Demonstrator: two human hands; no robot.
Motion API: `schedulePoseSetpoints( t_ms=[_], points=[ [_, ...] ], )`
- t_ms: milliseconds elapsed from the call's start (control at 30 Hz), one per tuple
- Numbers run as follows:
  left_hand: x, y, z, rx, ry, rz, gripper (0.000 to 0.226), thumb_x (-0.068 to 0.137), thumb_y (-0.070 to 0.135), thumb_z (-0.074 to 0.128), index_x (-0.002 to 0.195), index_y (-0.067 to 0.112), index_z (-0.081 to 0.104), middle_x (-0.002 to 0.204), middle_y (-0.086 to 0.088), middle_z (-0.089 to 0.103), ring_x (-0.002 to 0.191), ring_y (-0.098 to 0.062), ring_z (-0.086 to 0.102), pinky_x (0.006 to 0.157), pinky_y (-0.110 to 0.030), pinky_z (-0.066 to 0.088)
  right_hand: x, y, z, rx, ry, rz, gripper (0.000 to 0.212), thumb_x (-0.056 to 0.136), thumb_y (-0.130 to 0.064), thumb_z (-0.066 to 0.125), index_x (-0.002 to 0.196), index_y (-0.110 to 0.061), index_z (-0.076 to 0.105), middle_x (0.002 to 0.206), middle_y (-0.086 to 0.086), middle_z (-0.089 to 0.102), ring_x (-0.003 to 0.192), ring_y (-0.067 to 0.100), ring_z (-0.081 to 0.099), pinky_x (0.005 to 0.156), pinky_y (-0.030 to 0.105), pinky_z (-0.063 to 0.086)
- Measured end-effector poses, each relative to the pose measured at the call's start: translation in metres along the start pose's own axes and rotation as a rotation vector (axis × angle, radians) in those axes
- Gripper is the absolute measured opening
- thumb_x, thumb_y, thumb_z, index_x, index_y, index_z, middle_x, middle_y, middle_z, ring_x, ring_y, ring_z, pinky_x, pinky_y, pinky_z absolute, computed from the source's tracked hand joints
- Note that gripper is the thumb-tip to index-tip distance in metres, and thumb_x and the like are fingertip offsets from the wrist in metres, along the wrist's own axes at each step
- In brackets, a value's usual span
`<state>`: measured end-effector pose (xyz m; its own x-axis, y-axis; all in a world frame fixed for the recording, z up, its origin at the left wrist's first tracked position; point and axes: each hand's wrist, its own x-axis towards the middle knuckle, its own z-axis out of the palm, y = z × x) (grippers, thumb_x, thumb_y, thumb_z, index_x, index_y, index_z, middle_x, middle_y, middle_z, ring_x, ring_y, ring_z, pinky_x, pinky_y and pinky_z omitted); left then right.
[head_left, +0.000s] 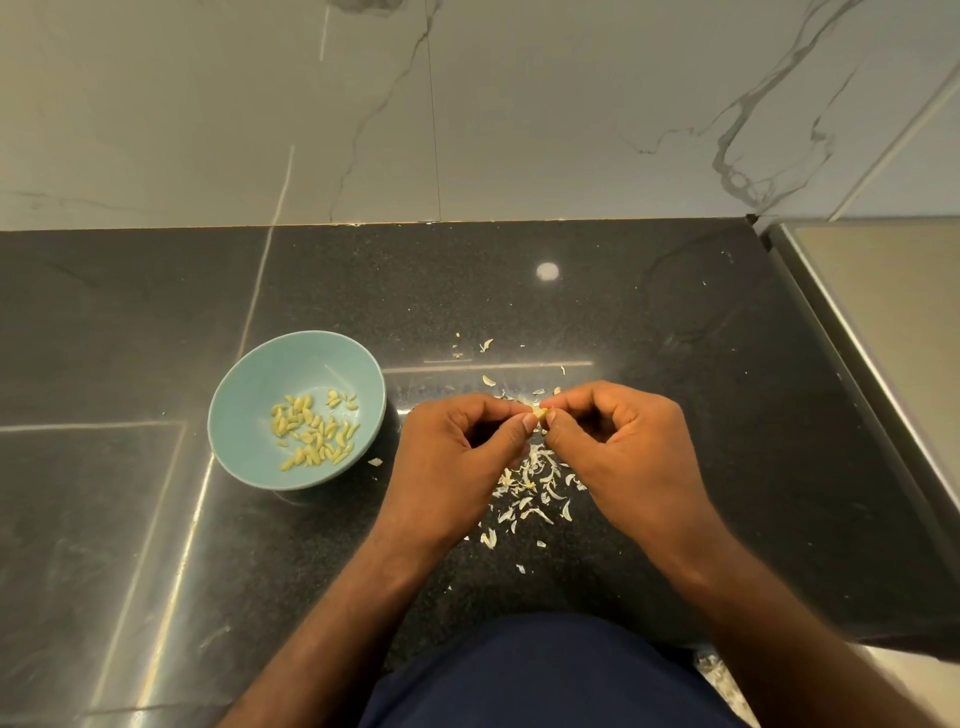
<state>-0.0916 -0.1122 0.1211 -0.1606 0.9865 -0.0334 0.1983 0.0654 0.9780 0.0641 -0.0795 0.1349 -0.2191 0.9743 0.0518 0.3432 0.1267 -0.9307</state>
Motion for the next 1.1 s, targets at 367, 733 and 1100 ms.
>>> schedulePoseSetpoints(
  t_ms=[367, 733, 1100],
  points=[
    [-0.002, 0.001, 0.009, -0.483, -0.001, -0.170, 0.014, 0.083, 0.013, 0.070, 0.093, 0.004, 0.075, 0.074, -0.008, 0.072, 0.068, -0.013, 0.064, 0.064, -0.021, 0.053, 0.003, 0.000, 0.007, 0.502, 0.031, 0.187, 0.016, 0.089, 0.006, 0.063, 0.081, -0.005, 0.071, 0.069, 0.012, 0.071, 0.060, 0.020, 0.065, 0.055, 0.025, 0.054],
    [0.000, 0.008, 0.012, -0.903, -0.033, -0.392, 0.014, 0.080, 0.015, 0.065, 0.087, 0.003, 0.068, 0.074, -0.006, 0.065, 0.063, -0.008, 0.059, 0.057, -0.015, 0.050, 0.002, 0.005, 0.010, 0.450, -0.040, 0.198, 0.019, 0.090, 0.007, 0.059, 0.079, -0.005, 0.068, 0.065, 0.008, 0.067, 0.055, 0.019, 0.059, 0.052, 0.027, 0.049],
    [0.002, 0.002, 0.009, -0.817, 0.029, -0.370, 0.017, 0.083, 0.018, 0.065, 0.094, 0.005, 0.069, 0.079, -0.006, 0.067, 0.065, -0.010, 0.059, 0.057, -0.018, 0.050, 0.009, 0.011, -0.006, 0.089, -0.052, 0.105, 0.014, 0.094, -0.020, 0.068, 0.080, -0.022, 0.069, 0.074, -0.001, 0.070, 0.070, 0.013, 0.066, 0.067, 0.032, 0.056]
  ],
)
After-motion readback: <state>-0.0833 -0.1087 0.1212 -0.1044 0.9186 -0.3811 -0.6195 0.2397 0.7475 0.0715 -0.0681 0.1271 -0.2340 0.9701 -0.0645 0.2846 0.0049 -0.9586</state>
